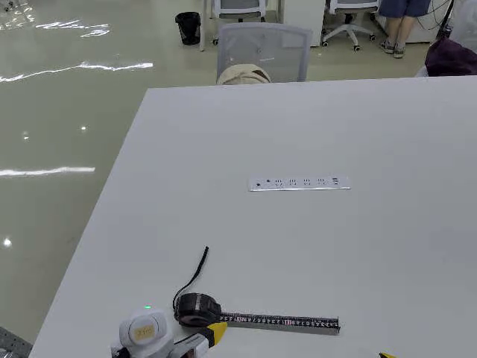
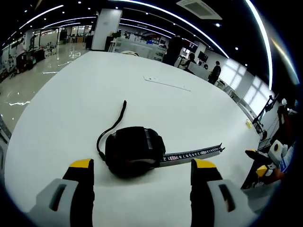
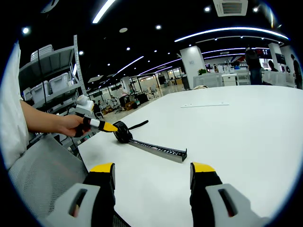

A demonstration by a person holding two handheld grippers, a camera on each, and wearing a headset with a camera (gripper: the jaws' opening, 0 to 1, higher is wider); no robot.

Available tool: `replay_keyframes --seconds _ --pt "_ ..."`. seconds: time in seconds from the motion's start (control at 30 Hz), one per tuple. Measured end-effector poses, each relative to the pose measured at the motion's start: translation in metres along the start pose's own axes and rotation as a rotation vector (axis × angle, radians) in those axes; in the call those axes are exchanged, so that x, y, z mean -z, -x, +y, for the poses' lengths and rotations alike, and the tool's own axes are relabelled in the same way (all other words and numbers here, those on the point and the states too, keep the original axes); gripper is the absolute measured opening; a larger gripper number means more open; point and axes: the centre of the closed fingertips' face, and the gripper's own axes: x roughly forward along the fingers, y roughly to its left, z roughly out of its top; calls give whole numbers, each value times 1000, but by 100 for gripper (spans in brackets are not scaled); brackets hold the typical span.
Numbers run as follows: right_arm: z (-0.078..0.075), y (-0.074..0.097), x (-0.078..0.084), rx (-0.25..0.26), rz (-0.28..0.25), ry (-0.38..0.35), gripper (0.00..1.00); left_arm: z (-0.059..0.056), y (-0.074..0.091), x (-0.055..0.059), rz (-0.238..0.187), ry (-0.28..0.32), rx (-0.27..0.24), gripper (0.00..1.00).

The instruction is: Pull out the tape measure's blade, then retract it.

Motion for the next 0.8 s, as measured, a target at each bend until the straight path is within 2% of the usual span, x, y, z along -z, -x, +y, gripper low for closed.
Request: replay_keyframes --seconds 0.5,0.8 --pt "-2 -3 3 -4 9 -4 63 0 -13 -2 1 14 -24 81" --pt "-4 -6 2 -8 8 -7 63 1 -22 -4 0 36 -36 77"
